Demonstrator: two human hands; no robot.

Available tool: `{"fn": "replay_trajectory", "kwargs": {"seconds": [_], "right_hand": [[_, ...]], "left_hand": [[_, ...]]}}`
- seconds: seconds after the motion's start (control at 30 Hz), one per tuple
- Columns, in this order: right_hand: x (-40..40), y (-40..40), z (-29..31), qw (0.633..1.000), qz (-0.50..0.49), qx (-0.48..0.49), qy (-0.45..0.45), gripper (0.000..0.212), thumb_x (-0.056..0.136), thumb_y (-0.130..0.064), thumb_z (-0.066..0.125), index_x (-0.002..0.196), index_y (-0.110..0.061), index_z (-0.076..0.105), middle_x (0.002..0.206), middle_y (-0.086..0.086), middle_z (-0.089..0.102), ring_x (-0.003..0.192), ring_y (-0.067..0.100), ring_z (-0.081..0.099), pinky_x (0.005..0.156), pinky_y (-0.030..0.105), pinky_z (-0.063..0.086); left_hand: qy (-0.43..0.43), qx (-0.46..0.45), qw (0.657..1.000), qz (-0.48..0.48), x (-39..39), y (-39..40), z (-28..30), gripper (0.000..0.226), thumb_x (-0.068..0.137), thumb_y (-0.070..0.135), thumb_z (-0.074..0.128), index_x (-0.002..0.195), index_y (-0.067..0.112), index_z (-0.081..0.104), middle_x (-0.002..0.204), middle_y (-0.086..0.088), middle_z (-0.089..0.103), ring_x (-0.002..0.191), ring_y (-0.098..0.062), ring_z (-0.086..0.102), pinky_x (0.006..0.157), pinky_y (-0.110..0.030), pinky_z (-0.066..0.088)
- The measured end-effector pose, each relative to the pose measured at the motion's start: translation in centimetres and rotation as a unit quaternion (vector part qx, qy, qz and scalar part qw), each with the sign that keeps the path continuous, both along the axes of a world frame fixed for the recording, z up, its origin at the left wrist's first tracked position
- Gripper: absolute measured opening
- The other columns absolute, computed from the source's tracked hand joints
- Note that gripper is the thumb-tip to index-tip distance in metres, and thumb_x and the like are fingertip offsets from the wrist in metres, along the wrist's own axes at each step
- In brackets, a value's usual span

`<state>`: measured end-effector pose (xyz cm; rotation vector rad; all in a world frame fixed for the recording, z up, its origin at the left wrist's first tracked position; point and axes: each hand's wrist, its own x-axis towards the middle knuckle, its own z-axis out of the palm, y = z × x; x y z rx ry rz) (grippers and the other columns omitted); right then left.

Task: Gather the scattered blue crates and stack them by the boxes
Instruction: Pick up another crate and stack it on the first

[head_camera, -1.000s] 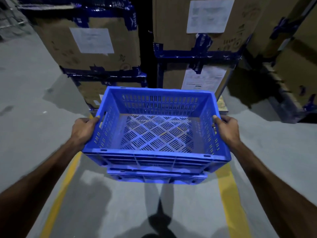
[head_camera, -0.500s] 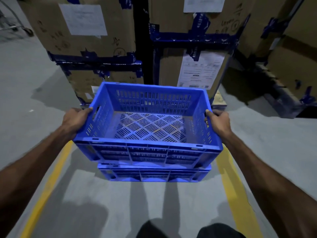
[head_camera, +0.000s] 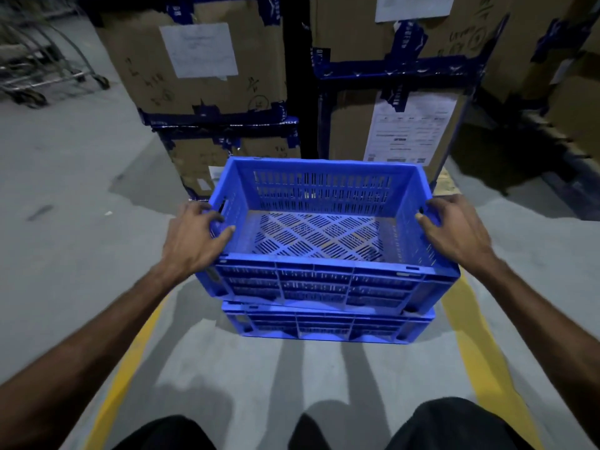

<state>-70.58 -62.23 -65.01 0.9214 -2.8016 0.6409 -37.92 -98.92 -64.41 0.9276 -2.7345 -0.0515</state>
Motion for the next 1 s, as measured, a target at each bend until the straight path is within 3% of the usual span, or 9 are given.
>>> {"fn": "replay_trajectory", "kwargs": {"seconds": [0.1, 0.2, 0.27, 0.5, 0.8, 1.0], "right_hand": [[3.1, 0.7, 0.4, 0.991, 0.103, 0.038, 0.072, 0.047, 0.096, -0.053, 0.058, 0.122, -0.016, 0.071, 0.125, 0.009, 0.064, 0.113, 0.031, 0.061, 0.092, 0.046, 0.051], [5.6, 1.4, 0.0, 0.974, 0.208, 0.072, 0.049, 0.057, 0.098, -0.066, 0.040, 0.114, -0.023, 0.073, 0.112, -0.003, 0.073, 0.100, 0.019, 0.067, 0.091, 0.044, 0.049], [6.9, 1.5, -0.7, 0.968, 0.235, 0.071, 0.051, 0.057, 0.099, -0.068, 0.037, 0.109, -0.026, 0.074, 0.105, -0.009, 0.075, 0.095, 0.015, 0.068, 0.095, 0.043, 0.046], [8.3, 2.2, -1.7, 0.969, 0.236, 0.039, 0.059, 0.053, 0.100, -0.068, 0.038, 0.105, -0.028, 0.072, 0.097, -0.007, 0.073, 0.085, 0.018, 0.067, 0.067, 0.041, 0.054], [7.7, 3.1, -1.3, 0.970, 0.243, -0.008, -0.005, 0.061, 0.093, -0.074, 0.042, 0.111, -0.026, 0.075, 0.099, -0.011, 0.074, 0.088, 0.012, 0.067, 0.067, 0.036, 0.053], [6.9, 3.4, -1.0, 0.970, 0.233, -0.036, -0.063, 0.066, 0.084, -0.079, 0.050, 0.112, -0.026, 0.078, 0.104, -0.013, 0.077, 0.089, 0.006, 0.069, 0.074, 0.040, 0.057]], "left_hand": [[-0.002, -0.040, 0.994, -0.104, 2.2, 0.8, -1.1, 0.050, 0.097, 0.064, 0.043, 0.100, 0.027, 0.077, 0.127, -0.001, 0.068, 0.118, -0.025, 0.058, 0.094, -0.050, 0.044], [-0.007, -0.048, 0.986, -0.158, 3.2, 1.2, -1.5, 0.055, 0.102, 0.067, 0.034, 0.094, 0.029, 0.073, 0.095, 0.011, 0.072, 0.092, -0.018, 0.064, 0.097, -0.045, 0.040], [-0.006, -0.066, 0.980, -0.186, 3.3, 1.5, -2.0, 0.054, 0.105, 0.061, 0.034, 0.094, 0.025, 0.072, 0.087, 0.008, 0.071, 0.085, -0.021, 0.064, 0.100, -0.042, 0.041], [0.015, -0.038, 0.977, -0.209, 3.2, 1.9, -2.2, 0.058, 0.107, 0.061, 0.027, 0.094, 0.021, 0.067, 0.082, 0.001, 0.072, 0.071, -0.026, 0.063, 0.078, -0.040, 0.048], [0.038, -0.019, 0.976, -0.212, 3.2, 2.2, -2.3, 0.058, 0.106, 0.061, 0.029, 0.091, 0.021, 0.068, 0.079, 0.003, 0.070, 0.066, -0.021, 0.059, 0.068, -0.040, 0.049], [0.048, -0.020, 0.973, -0.227, 3.3, 2.6, -2.4, 0.057, 0.106, 0.060, 0.031, 0.090, 0.020, 0.068, 0.077, 0.004, 0.070, 0.063, -0.018, 0.059, 0.063, -0.035, 0.045]]}}
